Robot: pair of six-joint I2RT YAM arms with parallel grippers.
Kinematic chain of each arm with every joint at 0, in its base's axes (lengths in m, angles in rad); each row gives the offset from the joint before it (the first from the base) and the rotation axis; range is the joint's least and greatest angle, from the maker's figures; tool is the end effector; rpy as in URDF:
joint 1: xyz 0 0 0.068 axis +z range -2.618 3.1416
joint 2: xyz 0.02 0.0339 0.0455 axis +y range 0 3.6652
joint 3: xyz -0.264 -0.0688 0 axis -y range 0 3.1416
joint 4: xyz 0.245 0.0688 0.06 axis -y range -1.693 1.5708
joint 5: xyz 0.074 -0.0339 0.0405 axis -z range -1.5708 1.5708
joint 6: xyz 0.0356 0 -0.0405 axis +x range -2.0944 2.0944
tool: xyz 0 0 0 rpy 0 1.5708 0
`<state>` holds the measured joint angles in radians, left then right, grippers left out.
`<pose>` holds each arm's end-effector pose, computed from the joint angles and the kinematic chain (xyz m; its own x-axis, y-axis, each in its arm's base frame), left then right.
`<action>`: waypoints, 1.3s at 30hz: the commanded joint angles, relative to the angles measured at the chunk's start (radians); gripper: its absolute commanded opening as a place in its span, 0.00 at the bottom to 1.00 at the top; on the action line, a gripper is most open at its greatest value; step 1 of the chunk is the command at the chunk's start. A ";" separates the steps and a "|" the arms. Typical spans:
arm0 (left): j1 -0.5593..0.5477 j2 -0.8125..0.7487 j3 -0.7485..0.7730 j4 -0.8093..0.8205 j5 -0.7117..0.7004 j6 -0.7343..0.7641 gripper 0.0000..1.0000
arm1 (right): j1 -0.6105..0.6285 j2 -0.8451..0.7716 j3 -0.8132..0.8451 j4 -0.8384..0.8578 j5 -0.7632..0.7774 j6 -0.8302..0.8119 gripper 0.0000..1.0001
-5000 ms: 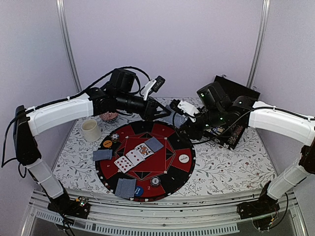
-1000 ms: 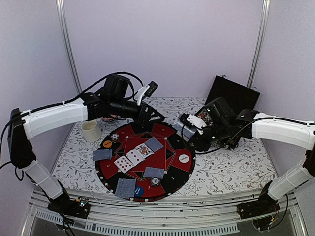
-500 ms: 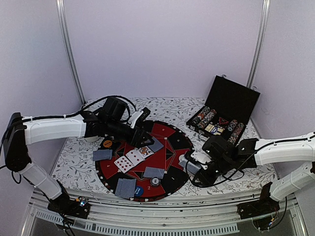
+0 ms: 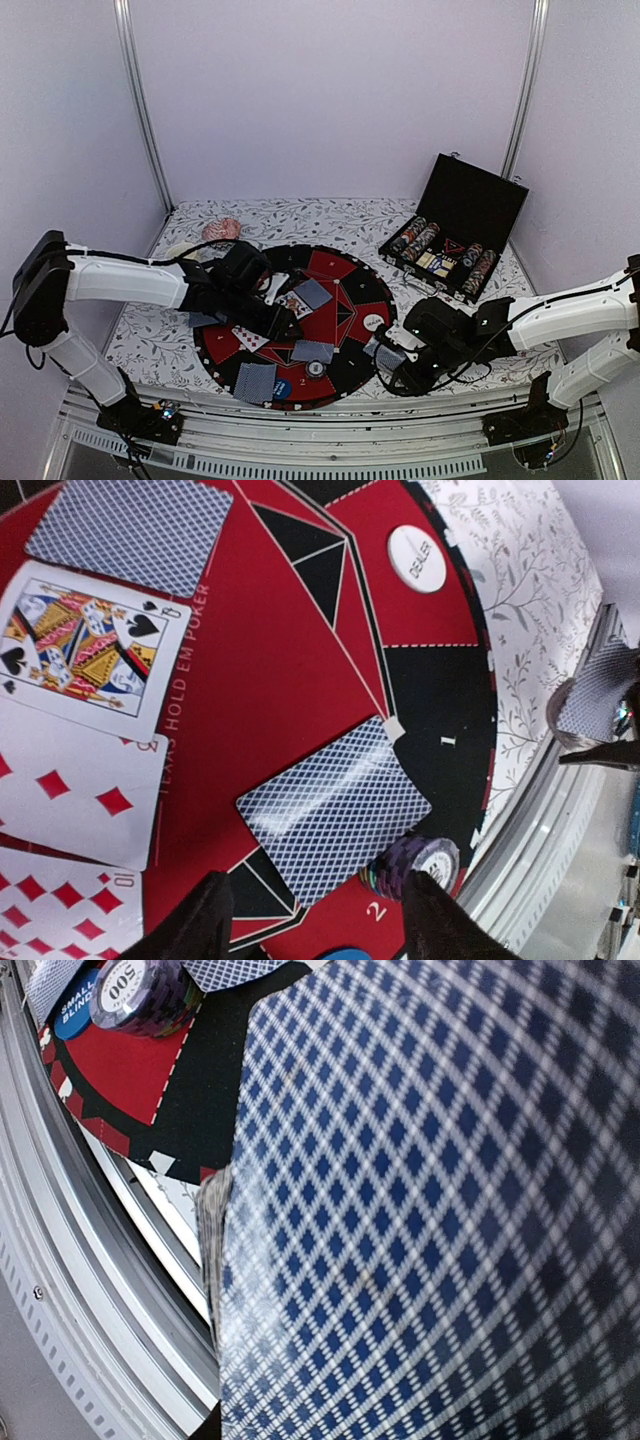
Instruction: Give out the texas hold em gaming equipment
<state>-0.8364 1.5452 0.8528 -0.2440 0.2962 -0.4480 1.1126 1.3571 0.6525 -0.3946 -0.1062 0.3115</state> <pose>0.1961 -0.2327 0.1802 -0.8442 0.3168 -0.4324 0.5105 0.7209 -0.4686 0.1024 0.2162 0.1611 -0.6549 -0.6389 -0.4035 -0.7484 0.6224 0.2291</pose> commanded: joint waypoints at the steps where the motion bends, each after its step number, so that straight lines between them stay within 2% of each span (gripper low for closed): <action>1: -0.033 0.095 0.062 0.007 -0.040 -0.016 0.56 | 0.009 0.007 -0.005 0.028 0.016 0.003 0.37; 4: -0.058 0.140 0.075 0.006 -0.059 -0.023 0.55 | 0.010 0.001 -0.015 0.033 0.019 0.006 0.37; 11: -0.078 0.236 0.189 -0.101 -0.212 0.009 0.54 | 0.012 0.001 -0.007 0.035 0.013 0.000 0.37; 19: -0.094 0.267 0.172 -0.117 -0.155 0.018 0.51 | 0.013 -0.011 -0.012 0.032 0.015 -0.003 0.37; 23: -0.116 0.228 0.178 -0.117 -0.174 0.041 0.53 | 0.012 -0.008 -0.012 0.031 0.010 -0.005 0.37; 29: -0.115 0.124 0.217 -0.169 -0.339 0.107 0.58 | 0.012 -0.020 -0.013 0.031 0.004 -0.010 0.37; 32: -0.116 0.031 0.163 -0.162 -0.384 0.208 0.58 | 0.012 -0.026 -0.012 0.032 0.005 -0.015 0.37; 34: -0.122 -0.045 0.103 -0.144 -0.358 0.337 0.58 | 0.012 -0.030 -0.012 0.033 0.002 -0.017 0.37; 37: -0.158 -0.170 -0.016 -0.089 -0.346 0.619 0.59 | 0.013 -0.036 -0.016 0.036 -0.006 -0.020 0.37; 39: -0.170 -0.256 -0.132 0.024 -0.342 0.804 0.60 | 0.012 -0.038 -0.017 0.039 -0.007 -0.021 0.37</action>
<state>-0.9600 1.4059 0.8883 -0.3405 -0.0414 -0.0536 1.1187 1.3495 0.6472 -0.3790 -0.1070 0.2989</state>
